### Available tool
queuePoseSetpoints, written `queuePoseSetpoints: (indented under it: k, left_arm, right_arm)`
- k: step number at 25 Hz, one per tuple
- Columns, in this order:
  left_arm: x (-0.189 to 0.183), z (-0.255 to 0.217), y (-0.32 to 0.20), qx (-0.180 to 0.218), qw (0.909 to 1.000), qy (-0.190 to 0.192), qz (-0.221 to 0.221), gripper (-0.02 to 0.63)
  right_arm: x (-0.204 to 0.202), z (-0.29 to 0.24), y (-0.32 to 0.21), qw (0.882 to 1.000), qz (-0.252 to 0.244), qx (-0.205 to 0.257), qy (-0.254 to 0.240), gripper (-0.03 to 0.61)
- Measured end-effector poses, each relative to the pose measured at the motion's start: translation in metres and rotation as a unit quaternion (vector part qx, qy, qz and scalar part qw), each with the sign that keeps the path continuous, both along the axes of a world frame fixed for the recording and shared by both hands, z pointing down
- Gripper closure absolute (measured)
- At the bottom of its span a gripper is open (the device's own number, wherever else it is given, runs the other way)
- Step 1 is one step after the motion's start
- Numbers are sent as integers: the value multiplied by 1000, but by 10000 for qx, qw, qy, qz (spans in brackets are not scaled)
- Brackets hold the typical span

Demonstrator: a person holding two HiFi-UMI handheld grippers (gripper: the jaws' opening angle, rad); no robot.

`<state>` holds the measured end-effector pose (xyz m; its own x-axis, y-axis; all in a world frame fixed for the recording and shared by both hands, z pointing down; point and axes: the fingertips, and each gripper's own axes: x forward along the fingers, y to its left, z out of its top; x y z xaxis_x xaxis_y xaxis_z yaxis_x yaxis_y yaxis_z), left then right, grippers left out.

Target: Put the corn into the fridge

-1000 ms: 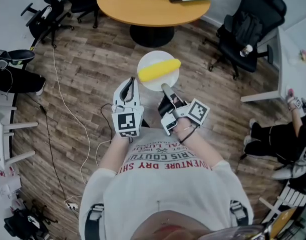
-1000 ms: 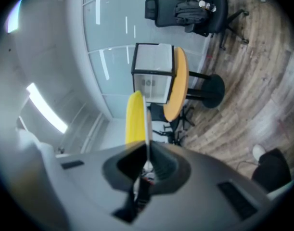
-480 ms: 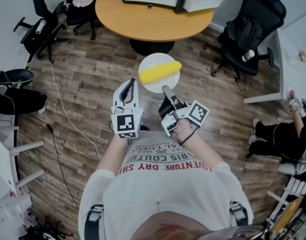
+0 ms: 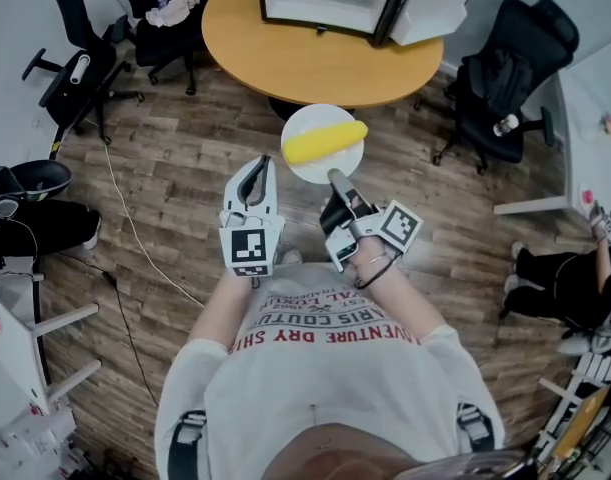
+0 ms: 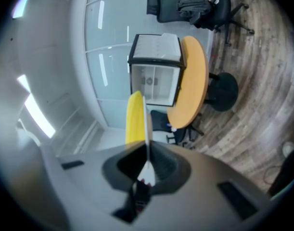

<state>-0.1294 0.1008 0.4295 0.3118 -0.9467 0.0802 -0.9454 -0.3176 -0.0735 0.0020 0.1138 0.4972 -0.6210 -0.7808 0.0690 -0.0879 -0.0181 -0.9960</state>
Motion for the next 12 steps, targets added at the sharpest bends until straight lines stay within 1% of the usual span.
queuePoseSetpoints:
  k: [4, 9, 12]
  left_arm:
    - [-12, 2, -20, -53, 9999, 144, -62, 580]
    - [-18, 10, -52, -106, 9998, 135, -114, 580]
    - [-16, 13, -80, -103, 9997, 97, -214, 580]
  right_arm:
    - [-11, 0, -23, 10000, -18, -38, -5, 541]
    - [-18, 6, -58, 9999, -123, -91, 15, 541]
    - [-17, 8, -88, 9997, -237, -58, -46, 541]
